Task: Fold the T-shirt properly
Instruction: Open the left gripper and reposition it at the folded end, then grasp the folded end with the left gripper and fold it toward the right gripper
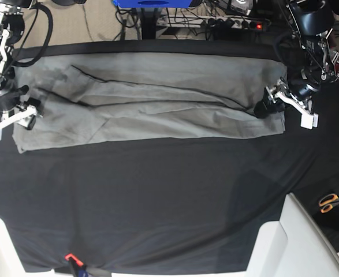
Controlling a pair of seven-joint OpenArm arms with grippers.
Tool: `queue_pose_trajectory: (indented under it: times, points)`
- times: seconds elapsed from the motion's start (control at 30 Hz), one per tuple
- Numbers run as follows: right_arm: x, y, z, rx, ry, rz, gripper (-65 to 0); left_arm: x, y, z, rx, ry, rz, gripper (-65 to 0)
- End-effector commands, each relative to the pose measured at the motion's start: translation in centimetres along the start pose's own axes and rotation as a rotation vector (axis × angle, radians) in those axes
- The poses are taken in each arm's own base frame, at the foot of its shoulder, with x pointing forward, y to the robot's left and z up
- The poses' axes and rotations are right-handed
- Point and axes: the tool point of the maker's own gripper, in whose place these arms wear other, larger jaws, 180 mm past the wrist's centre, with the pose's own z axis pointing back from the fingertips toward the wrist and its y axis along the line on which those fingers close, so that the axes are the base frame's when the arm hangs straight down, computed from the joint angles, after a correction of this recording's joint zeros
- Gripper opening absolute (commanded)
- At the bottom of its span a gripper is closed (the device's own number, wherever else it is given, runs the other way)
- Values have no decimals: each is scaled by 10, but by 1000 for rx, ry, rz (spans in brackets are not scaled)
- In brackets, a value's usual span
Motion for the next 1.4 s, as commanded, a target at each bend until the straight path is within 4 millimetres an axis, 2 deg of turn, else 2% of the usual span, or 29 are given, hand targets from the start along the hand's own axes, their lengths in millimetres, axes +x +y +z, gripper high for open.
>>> queue_pose_trajectory:
  times: [0.0, 0.13, 0.17, 0.33, 0.5, 0.67, 0.77, 0.83, 0.93, 1.07, 1.13, 1.37]
  points:
    - [14, -2, 2, 1, -45, 7, -287, -19, 9, 3, 38, 95, -14, -316]
    - [14, -2, 2, 1, -45, 7, -287, -13, 7, 1, 32, 85, -19, -619]
    - [14, -2, 2, 1, -45, 7, -287, -11, 7, 0, 32, 81, -18, -650]
    - [14, -2, 2, 1, -45, 7, -287, 1, 8, 3, 37, 63, -40, -650]
    - [15, -1, 2, 3, -46, 9, -287, 37, 24, 26, 90, 30, -144, -650]
    - [16, 1, 2, 8, -47, 10, -287, 59, 43, 47, 142, 26, -203, -650]
    - [17, 1, 2, 8, -49, 9, -287, 55, 55, 62, 176, 53, -226, -650]
    - [17, 1, 2, 8, -49, 9, -287, 55, 54, 70, 186, 60, -269, -650]
    - [17, 1, 2, 8, -49, 9, -287, 55, 37, 80, 176, 60, -365, -650]
    - [18, 2, 1, 9, -52, 9, -287, 49, -8, 80, 112, 30, -460, -650]
    - [18, 2, 1, 9, -52, 9, -287, 55, -24, 81, 144, -20, -442, -650]
    - [20, 3, 1, 11, -56, 8, -287, 31, -81, 58, 164, 10, -318, -650]
